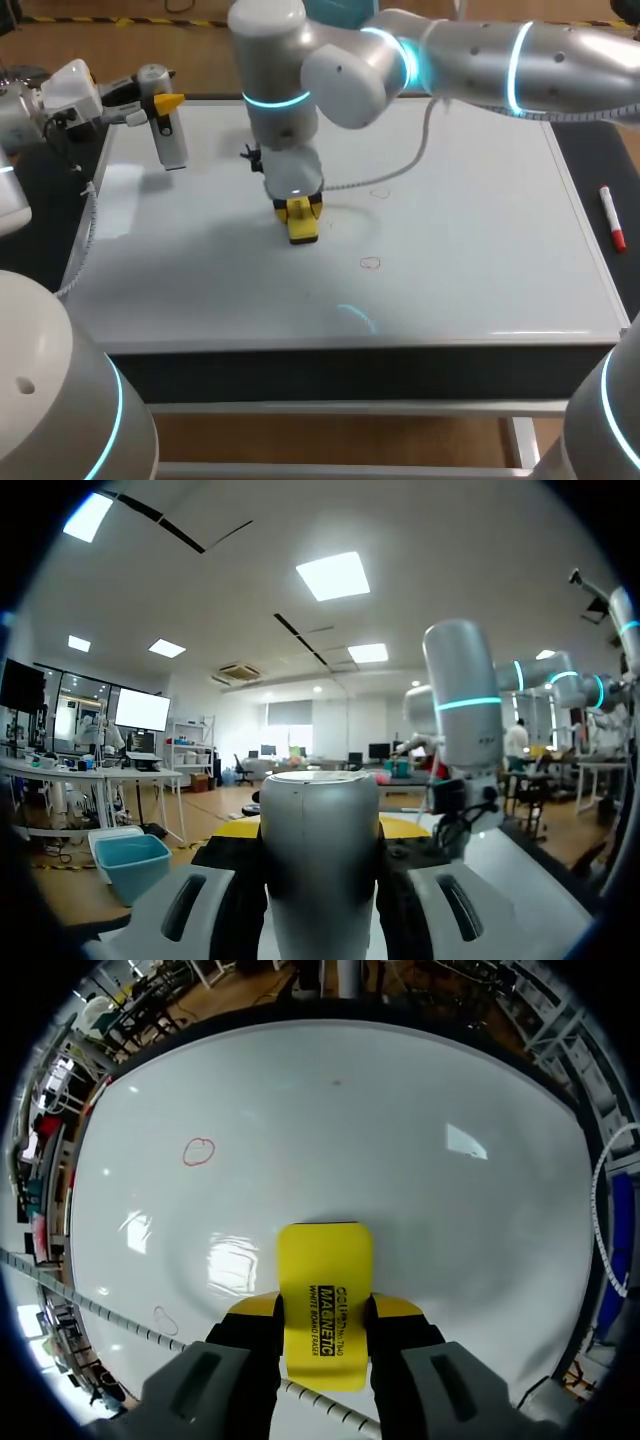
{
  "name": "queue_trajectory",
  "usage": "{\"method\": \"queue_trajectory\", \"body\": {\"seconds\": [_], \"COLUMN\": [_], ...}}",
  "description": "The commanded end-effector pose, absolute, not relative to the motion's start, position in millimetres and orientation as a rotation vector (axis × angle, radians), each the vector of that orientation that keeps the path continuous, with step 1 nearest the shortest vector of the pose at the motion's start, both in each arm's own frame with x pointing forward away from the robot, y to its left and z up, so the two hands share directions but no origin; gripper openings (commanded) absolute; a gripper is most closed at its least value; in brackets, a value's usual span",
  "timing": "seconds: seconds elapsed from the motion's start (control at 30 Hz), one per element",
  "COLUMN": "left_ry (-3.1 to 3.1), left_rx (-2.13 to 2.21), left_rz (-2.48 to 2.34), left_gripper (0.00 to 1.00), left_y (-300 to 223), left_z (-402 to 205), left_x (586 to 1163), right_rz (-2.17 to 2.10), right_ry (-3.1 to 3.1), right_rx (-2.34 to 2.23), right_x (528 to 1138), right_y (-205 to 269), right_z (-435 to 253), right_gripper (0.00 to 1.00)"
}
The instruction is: Pick up the inspection probe, press it on each red-marked spot on the whiteboard one by one, put down the probe, pick up the eraser, and wipe off all the red marks.
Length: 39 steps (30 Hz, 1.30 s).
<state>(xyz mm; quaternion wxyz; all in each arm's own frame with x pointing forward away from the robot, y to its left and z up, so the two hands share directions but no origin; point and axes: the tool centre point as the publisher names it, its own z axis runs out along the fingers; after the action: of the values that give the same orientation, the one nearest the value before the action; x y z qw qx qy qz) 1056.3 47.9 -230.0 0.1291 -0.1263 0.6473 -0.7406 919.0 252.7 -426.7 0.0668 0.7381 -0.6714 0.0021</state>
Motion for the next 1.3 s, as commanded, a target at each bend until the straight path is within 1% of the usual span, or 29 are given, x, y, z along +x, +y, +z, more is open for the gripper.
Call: {"method": "queue_trajectory", "body": {"seconds": [0.03, 0.53, 0.9, 1.1, 1.3], "left_ry": [1.88, 1.88, 1.88, 1.88, 1.88], "left_rx": [-0.364, -0.364, -0.364, -0.364, -0.364], "left_rz": [-2.154, -2.154, -2.154, -2.154, -2.154], "left_gripper": [0.0, 0.0, 0.0, 0.0, 0.0], "left_y": [48, 48, 48, 48, 48], "left_z": [-230, -230, -230, -230, -230], "left_x": [1057, 1057, 1057, 1057, 1057], "right_rz": [0.009, 0.029, 0.042, 0.014, -0.025], "right_ry": [-2.042, -2.167, -2.147, -2.183, -2.279], "right_rx": [2.216, 2.145, 2.157, 2.145, 2.082], "right_x": [924, 932, 935, 943, 954], "right_y": [240, 199, 173, 146, 107], "right_z": [-431, -413, -383, -374, -369], "right_gripper": [0.0, 0.0, 0.0, 0.0, 0.0]}}
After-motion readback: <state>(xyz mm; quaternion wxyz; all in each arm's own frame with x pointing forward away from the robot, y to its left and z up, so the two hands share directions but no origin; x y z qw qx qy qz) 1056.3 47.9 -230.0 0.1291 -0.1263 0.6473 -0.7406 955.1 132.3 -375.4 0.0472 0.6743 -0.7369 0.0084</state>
